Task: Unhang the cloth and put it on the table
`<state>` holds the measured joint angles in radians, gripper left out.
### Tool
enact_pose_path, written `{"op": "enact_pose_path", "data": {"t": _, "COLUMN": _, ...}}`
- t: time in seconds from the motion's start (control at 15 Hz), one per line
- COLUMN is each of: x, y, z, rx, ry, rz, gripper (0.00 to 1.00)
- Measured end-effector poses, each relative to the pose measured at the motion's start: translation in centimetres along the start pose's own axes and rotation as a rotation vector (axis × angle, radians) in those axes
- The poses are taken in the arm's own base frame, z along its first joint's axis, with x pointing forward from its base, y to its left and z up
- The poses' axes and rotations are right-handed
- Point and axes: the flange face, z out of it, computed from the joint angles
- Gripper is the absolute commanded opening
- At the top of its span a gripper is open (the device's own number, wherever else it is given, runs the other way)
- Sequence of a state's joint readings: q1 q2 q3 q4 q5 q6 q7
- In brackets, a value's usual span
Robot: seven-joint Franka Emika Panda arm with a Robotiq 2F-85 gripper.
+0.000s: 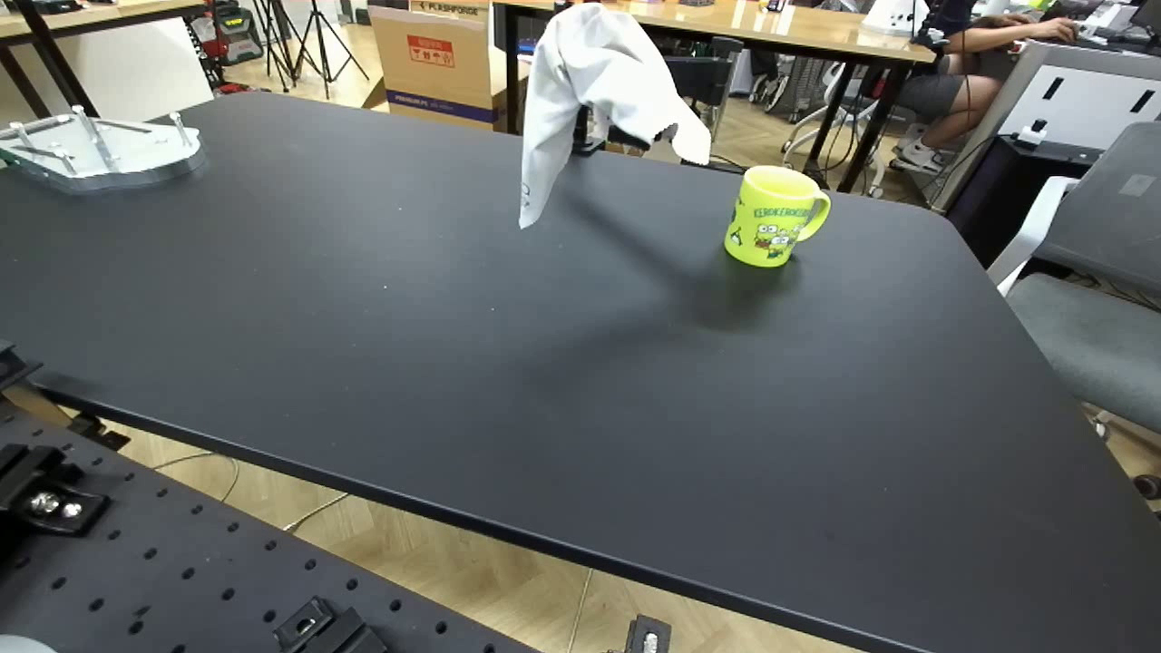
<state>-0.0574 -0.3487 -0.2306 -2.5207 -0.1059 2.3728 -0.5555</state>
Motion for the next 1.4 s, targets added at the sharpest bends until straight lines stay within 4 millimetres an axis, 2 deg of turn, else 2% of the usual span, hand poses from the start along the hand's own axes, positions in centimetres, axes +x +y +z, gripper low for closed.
{"op": "enact_pose_path", "data": {"t": 0.27, "x": 2.8, "y": -0.9, "z": 1.8, "rx": 0.020, "ry": 0.008, "rz": -0.021, "gripper": 1.00}}
{"op": "enact_pose_path", "data": {"t": 0.6, "x": 3.4, "y": -1.4, "z": 3.4, "rx": 0.058, "ry": -0.017, "rz": -0.014, "gripper": 1.00}}
{"op": "enact_pose_path", "data": {"t": 0.67, "x": 3.3, "y": -1.4, "z": 3.6, "rx": 0.061, "ry": -0.023, "rz": -0.013, "gripper": 0.79}}
{"op": "enact_pose_path", "data": {"t": 0.73, "x": 3.2, "y": -1.3, "z": 3.7, "rx": 0.063, "ry": -0.027, "rz": -0.012, "gripper": 0.74}}
{"op": "enact_pose_path", "data": {"t": 0.93, "x": 3.1, "y": -1.1, "z": 4.1, "rx": 0.070, "ry": -0.034, "rz": -0.001, "gripper": 0.51}}
{"op": "enact_pose_path", "data": {"t": 1.4, "x": 2.5, "y": -0.5, "z": 4.4, "rx": 0.089, "ry": -0.039, "rz": 0.037, "gripper": 0.04}}
